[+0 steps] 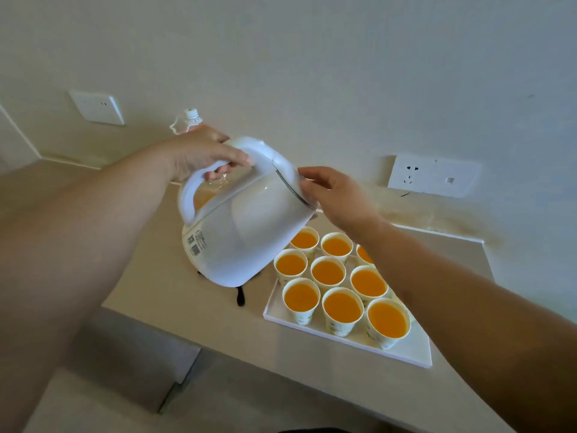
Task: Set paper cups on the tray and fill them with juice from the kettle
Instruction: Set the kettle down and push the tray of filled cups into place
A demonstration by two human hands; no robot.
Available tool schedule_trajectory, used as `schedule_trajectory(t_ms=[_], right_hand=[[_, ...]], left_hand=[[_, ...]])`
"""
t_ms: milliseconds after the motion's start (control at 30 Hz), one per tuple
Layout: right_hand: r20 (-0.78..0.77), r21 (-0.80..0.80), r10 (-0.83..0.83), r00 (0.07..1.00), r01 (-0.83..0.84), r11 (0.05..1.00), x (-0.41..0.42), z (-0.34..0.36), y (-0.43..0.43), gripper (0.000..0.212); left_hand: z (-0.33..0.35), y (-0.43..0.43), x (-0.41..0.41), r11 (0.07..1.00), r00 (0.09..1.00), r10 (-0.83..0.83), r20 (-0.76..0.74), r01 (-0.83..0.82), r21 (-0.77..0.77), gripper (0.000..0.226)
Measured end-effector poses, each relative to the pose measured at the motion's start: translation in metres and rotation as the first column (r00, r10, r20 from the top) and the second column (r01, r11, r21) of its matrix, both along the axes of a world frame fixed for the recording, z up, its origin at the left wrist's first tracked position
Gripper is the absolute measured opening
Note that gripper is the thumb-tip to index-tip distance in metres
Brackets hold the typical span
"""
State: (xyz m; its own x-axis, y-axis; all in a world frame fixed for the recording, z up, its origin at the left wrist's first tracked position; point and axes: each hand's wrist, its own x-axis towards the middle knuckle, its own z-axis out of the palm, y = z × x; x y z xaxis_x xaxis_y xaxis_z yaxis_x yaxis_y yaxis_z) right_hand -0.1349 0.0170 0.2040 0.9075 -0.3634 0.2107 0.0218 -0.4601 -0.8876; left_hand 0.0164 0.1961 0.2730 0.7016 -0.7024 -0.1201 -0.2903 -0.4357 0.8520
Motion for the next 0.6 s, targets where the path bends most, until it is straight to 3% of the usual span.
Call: schedule_trajectory(t_ms=[100,233,333,467,533,600], right_hand=[[-0.002,-0.028,0.132,0.991,-0.132,0.991,0.017,0.009,0.014,0.032],[-0.025,-0.094,0.297,0.955,-0.298,0.950,0.047,0.013,0.039,0.036],[-0.047,-0.124,0.336,0.941,-0.340,0.932,0.070,0.004,0.059,0.038],[-0.039,-0.097,0.246,0.969,-0.248,0.964,0.105,-0.034,0.078,0.036],[-0.187,-0.115,0.185,0.965,-0.208,0.971,0.121,-0.065,0.081,0.042],[-0.356,-0.110,0.176,0.918,-0.228,0.968,0.132,-0.098,0.084,0.049]], left_hand=[[-0.006,0.032,0.002,0.979,0.987,0.156,-0.037,-0.160,-0.127,0.037],[-0.023,0.079,0.009,0.918,0.943,0.332,-0.033,-0.331,-0.220,0.063],[-0.041,0.109,0.015,0.876,0.923,0.378,-0.066,-0.380,-0.298,0.069],[-0.063,0.140,0.026,0.801,0.885,0.438,-0.155,-0.463,-0.378,0.027],[-0.072,0.152,0.035,0.768,0.854,0.500,-0.144,-0.514,-0.382,0.008],[-0.080,0.162,0.043,0.739,0.823,0.546,-0.155,-0.560,-0.374,0.013]])
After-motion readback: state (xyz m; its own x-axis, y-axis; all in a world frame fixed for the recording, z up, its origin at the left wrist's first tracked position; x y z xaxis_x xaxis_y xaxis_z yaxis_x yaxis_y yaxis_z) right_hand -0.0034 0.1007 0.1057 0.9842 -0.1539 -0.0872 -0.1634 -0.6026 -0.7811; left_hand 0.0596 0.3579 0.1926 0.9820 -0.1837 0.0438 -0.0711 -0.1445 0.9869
